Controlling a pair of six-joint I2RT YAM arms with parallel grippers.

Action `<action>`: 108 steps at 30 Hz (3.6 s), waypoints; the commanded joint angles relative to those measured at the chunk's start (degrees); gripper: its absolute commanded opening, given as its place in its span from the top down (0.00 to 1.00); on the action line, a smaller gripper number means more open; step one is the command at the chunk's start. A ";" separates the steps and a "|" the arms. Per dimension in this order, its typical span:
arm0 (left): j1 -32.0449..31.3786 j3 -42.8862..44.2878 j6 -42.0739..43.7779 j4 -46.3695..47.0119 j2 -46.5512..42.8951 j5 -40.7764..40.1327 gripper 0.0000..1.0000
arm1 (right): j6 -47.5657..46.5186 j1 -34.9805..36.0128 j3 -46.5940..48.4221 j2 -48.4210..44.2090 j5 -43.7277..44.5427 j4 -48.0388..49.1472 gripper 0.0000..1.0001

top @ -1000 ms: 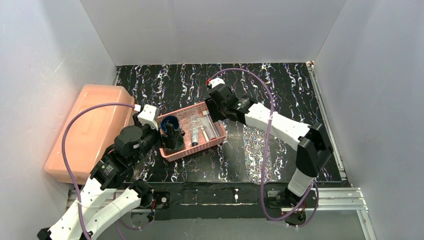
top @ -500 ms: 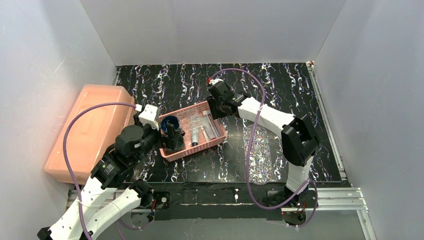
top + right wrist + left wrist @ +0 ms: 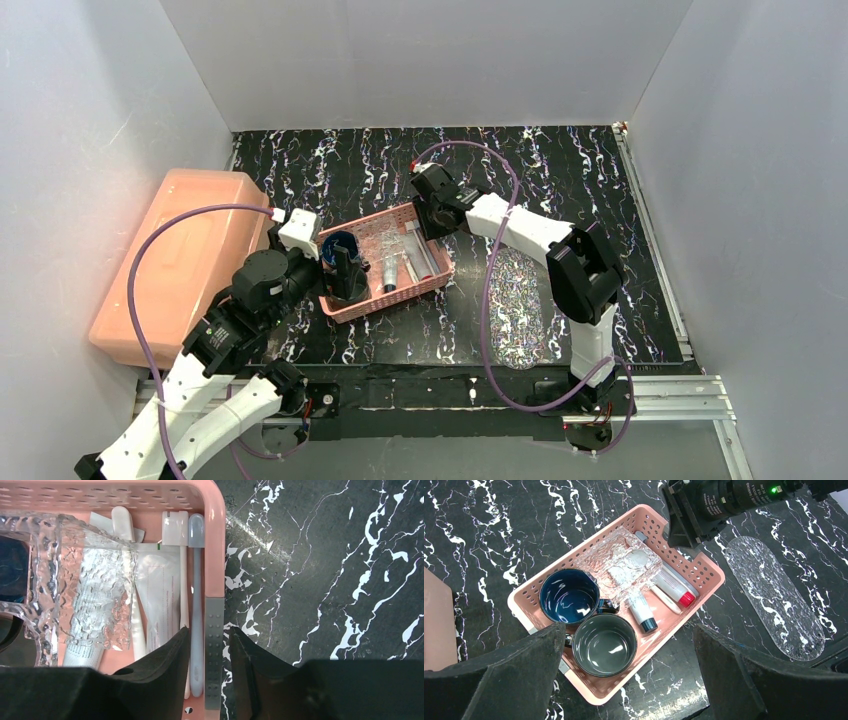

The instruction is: Prepare toiletry sets of a toothbrush and toothpaste on the tray

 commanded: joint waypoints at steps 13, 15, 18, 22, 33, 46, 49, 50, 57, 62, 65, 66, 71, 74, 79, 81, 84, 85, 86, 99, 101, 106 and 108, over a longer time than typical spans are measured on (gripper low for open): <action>-0.06 1.34 0.74 -0.61 1.52 0.55 0.00 | 2.73 -1.73 2.98 0.99 4.42 0.01 0.99; -0.04 1.34 0.81 -0.66 1.71 0.56 0.01 | 3.53 -2.38 2.51 0.57 4.93 0.14 0.99; -0.06 1.41 0.84 -0.67 2.04 0.56 0.01 | 4.70 -3.53 1.56 -0.32 5.37 0.92 0.99; -0.02 1.41 0.83 -0.75 2.33 0.56 0.01 | 6.05 -5.33 0.38 -1.60 5.60 2.10 0.99; -0.03 1.48 0.93 -0.80 2.59 0.15 0.01 | 4.85 -12.84 1.09 -2.81 6.81 1.78 0.99; 0.21 1.68 1.01 -1.02 2.86 -0.23 0.01 | 4.47 -19.97 7.40 1.20 6.33 0.19 0.99; 0.29 1.68 1.01 -1.02 2.73 -0.32 0.01 | 4.33 -20.57 8.93 2.40 6.31 0.24 0.99; 0.32 1.68 1.01 -0.97 2.73 -0.32 0.01 | 4.28 -20.72 9.42 2.91 6.16 0.11 0.99; 0.41 1.68 1.10 -1.10 2.62 -0.41 0.01 | 4.48 -20.95 13.41 6.66 5.51 -0.97 0.99; 0.47 1.66 1.02 -1.08 2.55 -0.49 0.01 | 4.48 -20.95 13.42 7.26 4.18 -0.96 0.99; 0.47 1.66 1.02 -1.10 2.60 -0.49 0.01 | 4.57 -20.95 11.98 7.02 3.63 -0.45 0.99; 0.49 1.68 1.01 -1.10 2.50 -0.49 0.01 | 4.64 -20.95 11.46 6.88 3.50 -0.33 0.99; 0.49 1.68 1.01 -1.06 2.60 -0.49 0.01 | 4.36 -20.89 9.45 6.03 1.69 0.81 0.99; 0.58 1.66 0.90 -1.11 2.68 -0.45 0.01 | 3.68 -20.86 9.81 6.12 0.72 0.11 0.99; 0.56 1.68 0.92 -1.10 2.54 -0.36 0.01 | 2.59 -20.86 9.38 4.89 0.25 -0.80 0.88; 0.56 1.63 0.85 -1.11 2.43 -0.32 0.01 | 2.18 -20.86 9.38 4.45 0.63 -1.31 0.79; 0.56 1.59 0.84 -1.11 2.34 -0.23 0.01 | 1.72 -20.88 9.41 3.37 0.82 -2.41 0.63; 0.56 1.59 0.81 -1.11 2.29 -0.23 0.01 | 1.63 -20.87 9.21 2.81 1.02 -2.53 0.59; 0.56 1.59 0.83 -1.11 2.25 -0.23 0.01 | 1.58 -20.86 8.81 2.12 1.31 -2.56 0.57; 0.56 1.50 0.38 -1.11 1.52 0.60 0.01 | 1.27 -20.86 -4.92 -14.20 2.66 -3.46 0.44; 0.56 1.49 0.40 -1.11 1.45 0.77 0.01 | 1.40 -20.86 -8.65 -17.86 1.82 -3.52 0.44; 0.56 1.48 0.31 -1.11 1.13 1.05 0.01 | 1.84 -20.86 -17.86 -27.86 0.26 -3.66 0.43; 0.56 1.50 0.26 -1.11 1.00 0.82 0.01 | 2.00 -20.86 -20.60 -31.02 -0.13 -4.73 0.43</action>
